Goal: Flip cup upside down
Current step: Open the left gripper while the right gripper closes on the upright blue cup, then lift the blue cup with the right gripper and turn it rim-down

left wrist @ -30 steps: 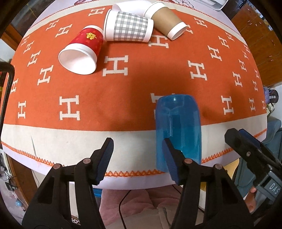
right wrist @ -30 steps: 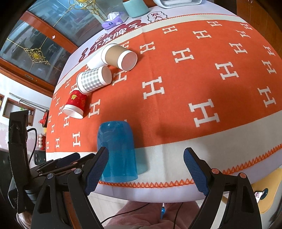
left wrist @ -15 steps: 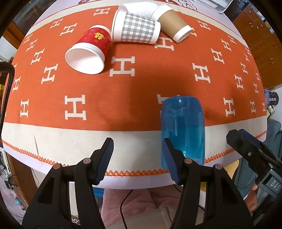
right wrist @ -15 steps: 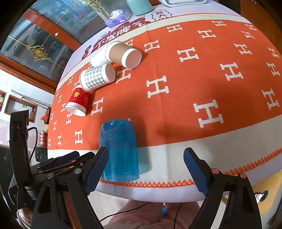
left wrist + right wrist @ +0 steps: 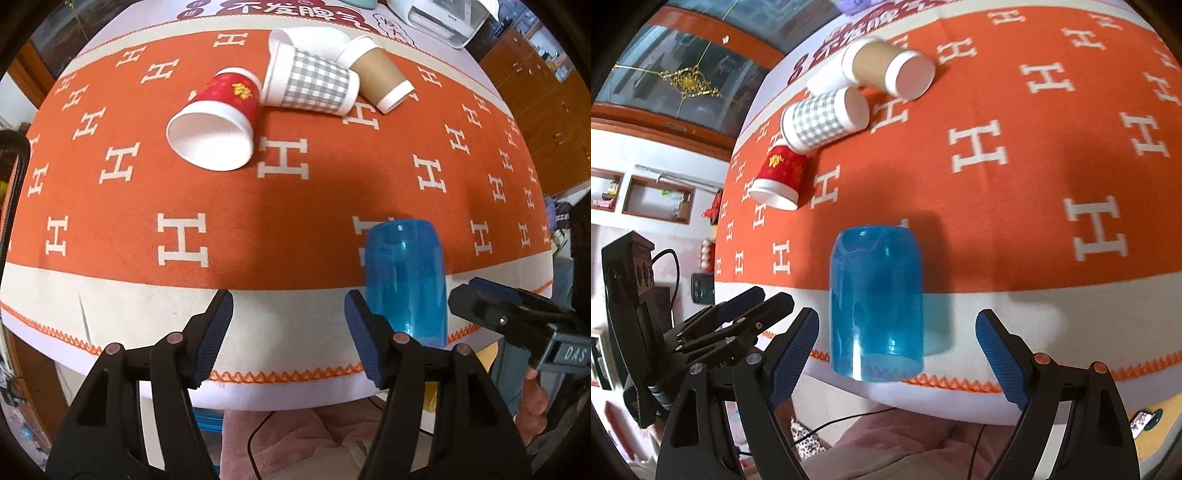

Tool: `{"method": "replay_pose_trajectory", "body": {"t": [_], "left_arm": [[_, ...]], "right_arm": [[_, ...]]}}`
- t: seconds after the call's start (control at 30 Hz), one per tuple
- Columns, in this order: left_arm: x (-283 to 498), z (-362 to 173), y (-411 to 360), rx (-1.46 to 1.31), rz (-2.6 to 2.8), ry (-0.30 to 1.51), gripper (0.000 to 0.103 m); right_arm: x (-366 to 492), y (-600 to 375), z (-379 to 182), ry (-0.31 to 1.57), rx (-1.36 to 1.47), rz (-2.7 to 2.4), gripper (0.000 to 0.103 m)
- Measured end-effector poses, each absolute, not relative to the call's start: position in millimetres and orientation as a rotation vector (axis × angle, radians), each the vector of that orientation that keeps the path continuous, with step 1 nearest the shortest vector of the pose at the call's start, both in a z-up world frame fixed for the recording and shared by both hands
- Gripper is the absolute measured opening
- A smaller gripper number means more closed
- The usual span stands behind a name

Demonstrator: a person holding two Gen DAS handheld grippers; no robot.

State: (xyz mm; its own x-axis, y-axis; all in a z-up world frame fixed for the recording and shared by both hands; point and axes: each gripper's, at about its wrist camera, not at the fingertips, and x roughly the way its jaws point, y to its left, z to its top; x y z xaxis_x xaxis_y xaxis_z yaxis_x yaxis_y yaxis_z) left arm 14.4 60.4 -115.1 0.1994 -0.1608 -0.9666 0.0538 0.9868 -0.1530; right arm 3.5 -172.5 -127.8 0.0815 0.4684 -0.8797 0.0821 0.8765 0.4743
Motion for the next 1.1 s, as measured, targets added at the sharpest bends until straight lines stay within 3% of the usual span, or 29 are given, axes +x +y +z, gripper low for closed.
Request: {"method": "replay_pose_trajectory", "body": {"t": [0.43,0.5,0.53,0.6,1.1], "left_arm": [[9.6,-137.7,91.4,-0.184,-0.119,1.339,0.06],[9.0,-140.4,94.4,-0.187,-0.11,1.342,0.06],[8.7,-141.8,96.0,-0.19,-0.108,1.343,0.06],[8.1,-144.2,97.8,-0.196,-0.11,1.346,0.06],[10.1,-130.5,84.9,-0.175,-0.165,1.288,0.06]], "right_arm": [[35.0,-125.3,-171.1,1.63,0.407,0.427,0.088],[36.5,-119.7,-177.8,1.648,0.394,0.426,0.085],[37.0,-117.9,-176.8,1.633,0.389,0.431,0.084],[38.4,-113.1,-178.8,1.638,0.366,0.443,0.07],[20.6,-113.4,-145.0,1.477,0.307,0.472,0.068]]}}
